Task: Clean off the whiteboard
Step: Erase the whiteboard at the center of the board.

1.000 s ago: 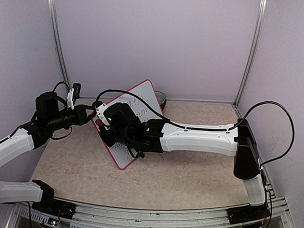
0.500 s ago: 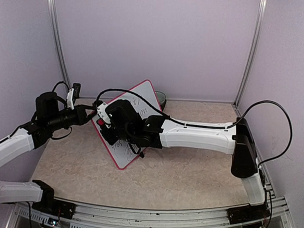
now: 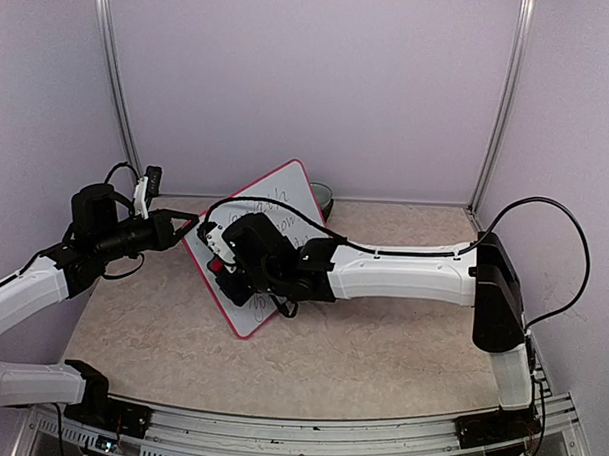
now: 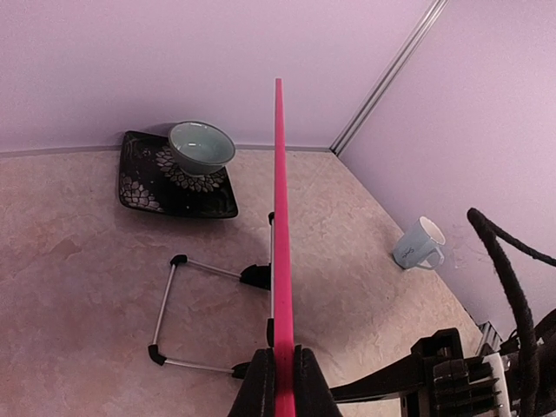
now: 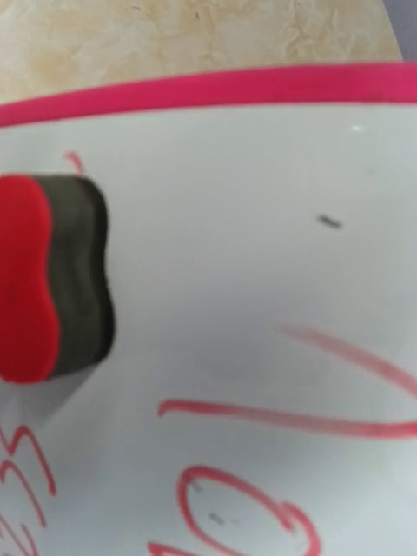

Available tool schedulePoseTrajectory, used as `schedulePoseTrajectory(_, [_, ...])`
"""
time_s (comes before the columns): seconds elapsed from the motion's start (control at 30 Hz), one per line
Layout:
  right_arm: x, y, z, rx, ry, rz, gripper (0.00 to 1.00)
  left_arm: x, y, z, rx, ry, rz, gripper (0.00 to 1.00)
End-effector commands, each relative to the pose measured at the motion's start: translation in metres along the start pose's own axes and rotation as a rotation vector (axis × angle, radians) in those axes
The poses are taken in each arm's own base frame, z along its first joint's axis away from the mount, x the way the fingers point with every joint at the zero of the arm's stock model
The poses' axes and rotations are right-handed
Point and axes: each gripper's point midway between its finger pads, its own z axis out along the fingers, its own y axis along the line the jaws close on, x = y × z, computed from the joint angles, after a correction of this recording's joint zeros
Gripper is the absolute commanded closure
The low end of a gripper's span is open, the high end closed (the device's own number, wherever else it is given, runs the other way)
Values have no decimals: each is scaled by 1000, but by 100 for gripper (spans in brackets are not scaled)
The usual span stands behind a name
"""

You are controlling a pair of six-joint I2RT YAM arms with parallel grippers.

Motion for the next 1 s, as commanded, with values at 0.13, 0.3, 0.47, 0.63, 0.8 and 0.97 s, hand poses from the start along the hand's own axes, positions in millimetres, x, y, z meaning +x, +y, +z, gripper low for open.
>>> schedulePoseTrajectory(0.13, [-41,-32,4,43,-45,27,71,3,-10,1,35,12,17,100])
schedulePoseTrajectory(0.3, [-60,-38,6,55,-76,23,71,3,-11,1,37,11,19,100])
schedulePoseTrajectory(0.47, [-57,-33,11,35,-64,13,71,3,-11,1,39,13,20,100])
schedulePoseTrajectory(0.63, [-36,-15,13,-19,-23,-5,71,3,-10,1,38,13,18,100])
schedulePoseTrajectory(0.8, [-17,-6,8,-38,6,-7,71,3,-10,1,40,13,17,100])
schedulePoseTrajectory(0.97, [-4,-7,5,-36,37,-7,71,3,-11,2,40,16,17,100])
